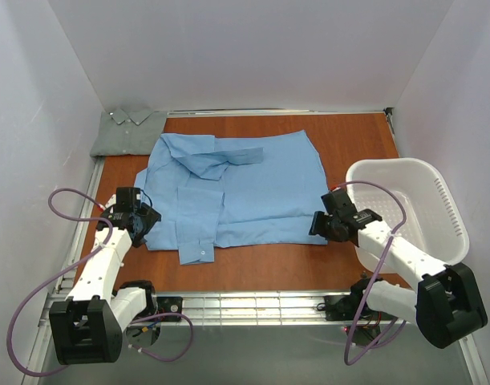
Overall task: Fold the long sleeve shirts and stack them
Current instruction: Fold the shirt
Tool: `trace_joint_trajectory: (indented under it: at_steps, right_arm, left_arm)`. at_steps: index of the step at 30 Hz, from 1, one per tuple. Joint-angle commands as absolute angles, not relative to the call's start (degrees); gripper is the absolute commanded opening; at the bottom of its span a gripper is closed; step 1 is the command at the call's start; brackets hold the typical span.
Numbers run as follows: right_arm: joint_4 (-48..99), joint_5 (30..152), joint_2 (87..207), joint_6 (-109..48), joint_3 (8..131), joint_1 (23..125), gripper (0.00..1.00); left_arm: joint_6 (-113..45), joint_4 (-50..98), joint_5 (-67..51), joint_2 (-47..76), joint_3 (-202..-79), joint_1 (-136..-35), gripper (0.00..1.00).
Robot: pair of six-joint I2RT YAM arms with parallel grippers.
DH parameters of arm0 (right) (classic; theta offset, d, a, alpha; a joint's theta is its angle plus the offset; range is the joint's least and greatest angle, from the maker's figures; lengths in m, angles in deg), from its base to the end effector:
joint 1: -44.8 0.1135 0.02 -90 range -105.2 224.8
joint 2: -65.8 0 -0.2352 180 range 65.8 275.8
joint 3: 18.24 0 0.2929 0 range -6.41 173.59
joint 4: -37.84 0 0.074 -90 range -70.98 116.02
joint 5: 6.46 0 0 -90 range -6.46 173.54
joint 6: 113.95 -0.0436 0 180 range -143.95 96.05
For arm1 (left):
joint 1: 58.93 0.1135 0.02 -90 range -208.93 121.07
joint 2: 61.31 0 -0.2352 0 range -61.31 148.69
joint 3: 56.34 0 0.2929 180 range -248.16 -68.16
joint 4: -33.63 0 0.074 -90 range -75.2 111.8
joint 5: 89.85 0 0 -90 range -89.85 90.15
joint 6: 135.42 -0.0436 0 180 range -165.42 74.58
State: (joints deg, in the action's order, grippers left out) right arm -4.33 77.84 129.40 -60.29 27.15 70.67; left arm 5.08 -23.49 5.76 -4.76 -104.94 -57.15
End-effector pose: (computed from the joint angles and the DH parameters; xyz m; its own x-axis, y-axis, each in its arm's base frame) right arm 0.2283 0.1059 0.1306 -0.8612 0.2377 -0.4493 0.1494 0.9632 0.2233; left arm 0.2297 0.0114 0.1628 -0.5209 -0.7845 -0.3365 -0.7452 0.6102 -0.2689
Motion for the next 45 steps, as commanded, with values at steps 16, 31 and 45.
trace_joint_trajectory:
  at_steps: [16,31,45]
  right_arm:
    - [-2.7,75.8,131.4,-70.9,23.9,69.8,0.62]
    - [-3.4,76.7,137.0,-69.5,25.5,69.8,0.47]
    - [-7.2,75.0,132.2,-63.2,31.5,69.8,0.01]
  left_arm:
    - [16.8,-24.8,10.2,-2.9,-98.6,-56.8,0.75]
    - [15.6,-20.9,9.6,4.4,-99.1,-56.8,0.4]
    - [10.5,-23.5,11.3,2.8,-105.2,-56.8,0.0]
